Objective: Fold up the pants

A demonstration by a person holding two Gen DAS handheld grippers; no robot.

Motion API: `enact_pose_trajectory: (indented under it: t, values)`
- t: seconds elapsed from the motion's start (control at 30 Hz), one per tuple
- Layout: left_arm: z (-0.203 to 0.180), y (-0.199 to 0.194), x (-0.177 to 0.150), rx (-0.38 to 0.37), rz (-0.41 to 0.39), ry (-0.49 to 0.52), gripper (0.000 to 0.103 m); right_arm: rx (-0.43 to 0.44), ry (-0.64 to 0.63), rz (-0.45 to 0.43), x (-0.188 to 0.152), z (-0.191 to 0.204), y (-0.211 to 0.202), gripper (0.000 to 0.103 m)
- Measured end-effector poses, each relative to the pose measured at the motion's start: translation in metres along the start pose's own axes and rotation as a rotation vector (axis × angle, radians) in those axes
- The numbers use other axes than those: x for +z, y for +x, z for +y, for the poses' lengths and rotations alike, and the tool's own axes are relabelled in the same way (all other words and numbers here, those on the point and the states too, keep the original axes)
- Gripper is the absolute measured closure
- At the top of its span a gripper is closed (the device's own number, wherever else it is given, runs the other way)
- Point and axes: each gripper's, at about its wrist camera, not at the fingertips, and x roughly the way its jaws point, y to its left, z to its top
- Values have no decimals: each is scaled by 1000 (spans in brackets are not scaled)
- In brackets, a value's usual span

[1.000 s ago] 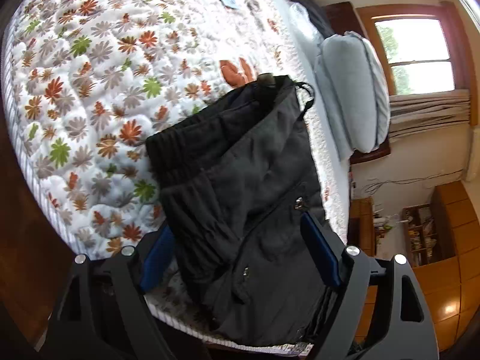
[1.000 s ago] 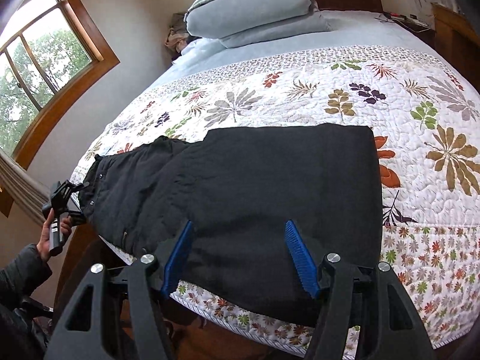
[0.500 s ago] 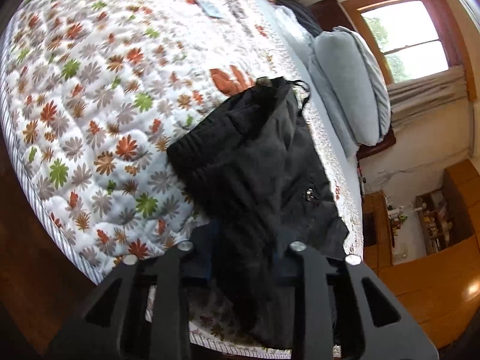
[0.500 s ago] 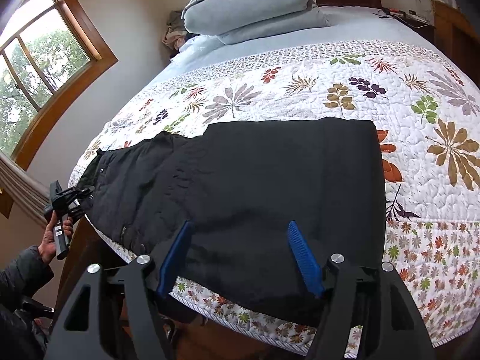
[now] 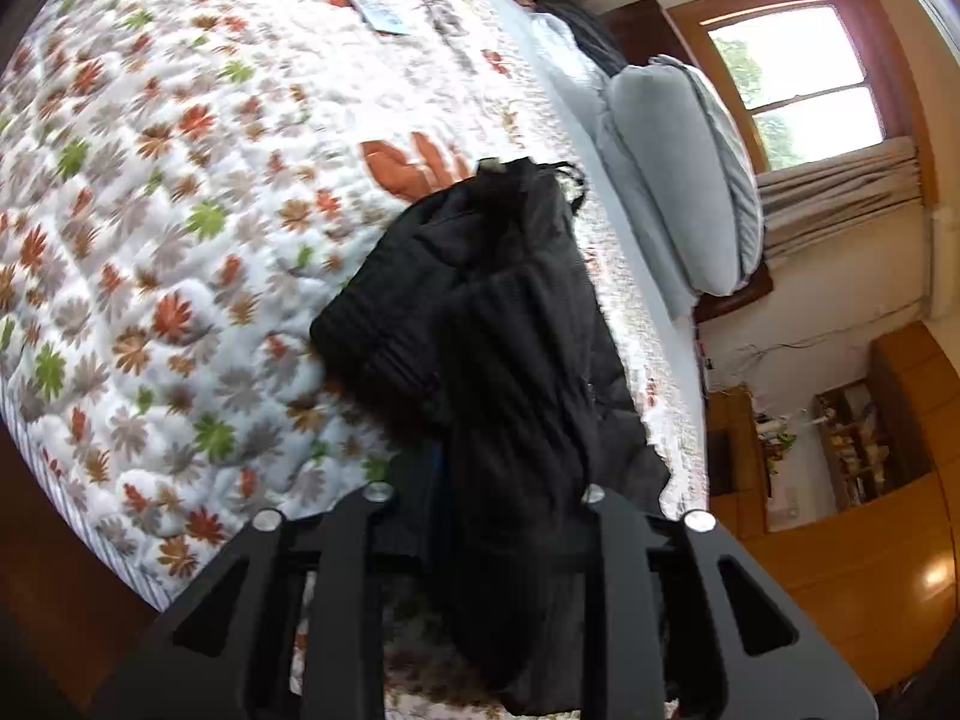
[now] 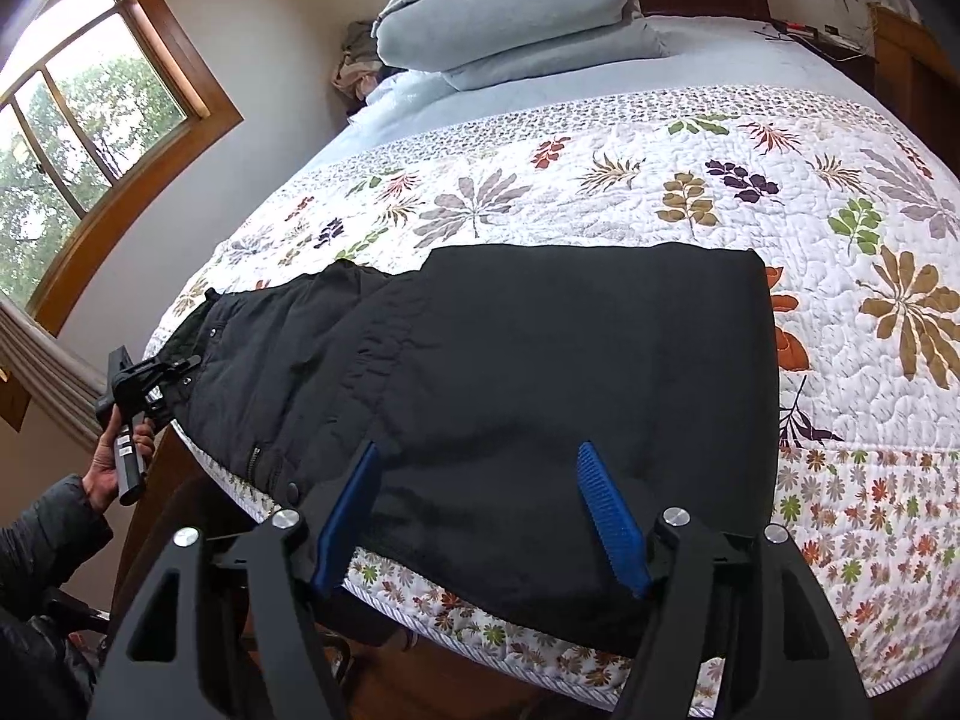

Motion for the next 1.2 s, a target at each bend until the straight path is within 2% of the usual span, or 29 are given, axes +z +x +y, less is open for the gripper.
enact_pose_trajectory:
  t: [0.07,0.2,0.4,0.53,0.67,0.77,0.87,0.93,1.07,1.2]
  values:
    - [-14,-2,-1,-16,-20,47,88,-2,7,0,0,-1,0,33]
    - [-49,-6,-2,-84,-39,129,90,-2,20,-4,0,-4,-1,33]
    - [-124,-5,-21,-199,-36,289,90,-3,27,-23,3,-5,-9,33]
    - [-176,4,-44,-275,3,396,90,8,54,-46,5,-12,-17,33]
    - [-219,23,-78,-342,86,492,90,35,94,-72,10,-21,-27,33]
    - [-243,43,-107,-358,144,564,90,73,131,-94,15,-29,-34,33]
    - [-254,67,-135,-360,197,610,89,185,213,-113,23,-38,-38,26]
    - [-256,80,-154,-353,223,642,89,272,267,-113,30,-42,-34,26]
    - [-259,108,-197,-304,262,754,89,391,313,-96,54,-32,-18,20]
    - [-260,128,-229,-245,291,875,88,465,328,-35,74,-13,7,15]
